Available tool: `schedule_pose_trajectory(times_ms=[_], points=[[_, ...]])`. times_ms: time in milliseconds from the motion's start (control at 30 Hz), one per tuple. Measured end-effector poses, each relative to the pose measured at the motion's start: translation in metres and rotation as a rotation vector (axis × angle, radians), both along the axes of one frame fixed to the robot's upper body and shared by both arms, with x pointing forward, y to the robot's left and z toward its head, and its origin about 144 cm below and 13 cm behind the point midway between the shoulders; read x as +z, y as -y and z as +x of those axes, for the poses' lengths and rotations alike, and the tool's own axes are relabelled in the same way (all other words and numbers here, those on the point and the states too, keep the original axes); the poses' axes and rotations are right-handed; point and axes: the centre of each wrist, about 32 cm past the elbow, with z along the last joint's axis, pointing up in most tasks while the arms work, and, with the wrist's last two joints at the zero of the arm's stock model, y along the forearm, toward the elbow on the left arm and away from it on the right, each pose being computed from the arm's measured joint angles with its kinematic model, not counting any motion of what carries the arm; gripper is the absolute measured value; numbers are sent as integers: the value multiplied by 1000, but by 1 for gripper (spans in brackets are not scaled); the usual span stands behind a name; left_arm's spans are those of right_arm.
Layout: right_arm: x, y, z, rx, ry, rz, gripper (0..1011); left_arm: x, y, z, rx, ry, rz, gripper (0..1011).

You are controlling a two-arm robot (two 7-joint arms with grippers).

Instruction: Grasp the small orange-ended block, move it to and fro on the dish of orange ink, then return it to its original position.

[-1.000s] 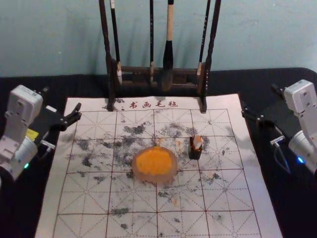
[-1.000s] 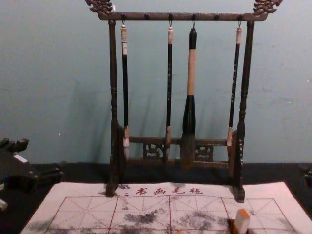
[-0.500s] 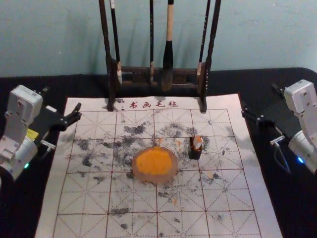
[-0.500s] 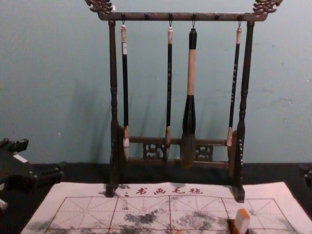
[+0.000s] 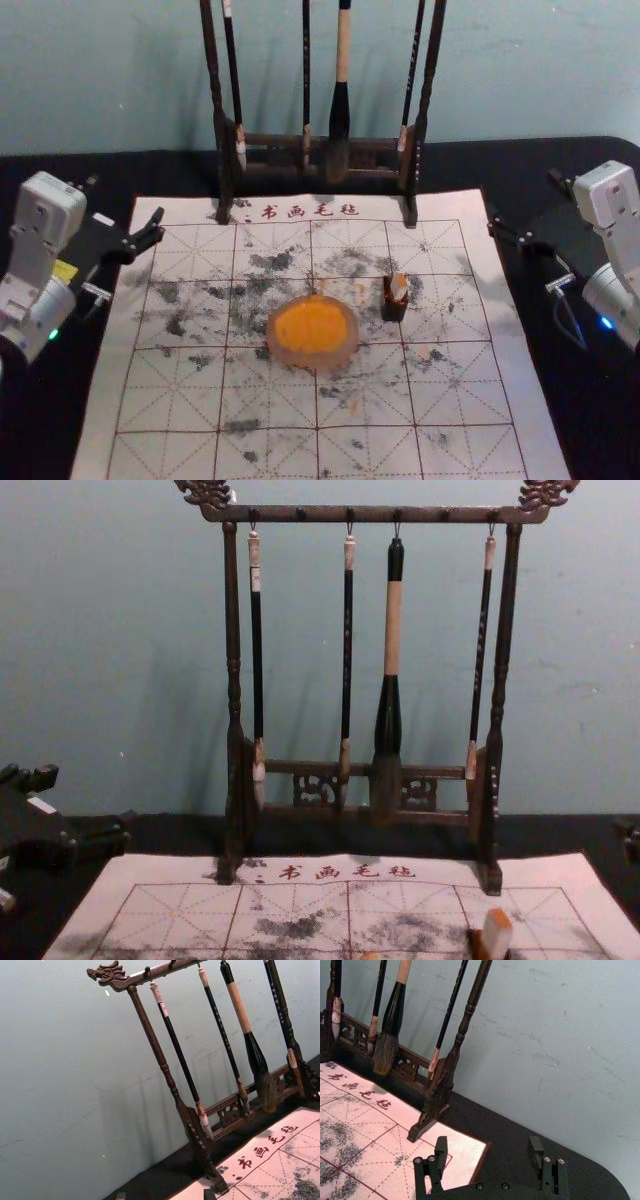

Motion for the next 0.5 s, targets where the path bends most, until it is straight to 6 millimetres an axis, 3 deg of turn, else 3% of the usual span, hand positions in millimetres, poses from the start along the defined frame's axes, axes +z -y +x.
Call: schedule_pose_trajectory(times_ms=[500], points=[[0,0,0,0,0,0,1000,0,0,0,0,0,0,1001]])
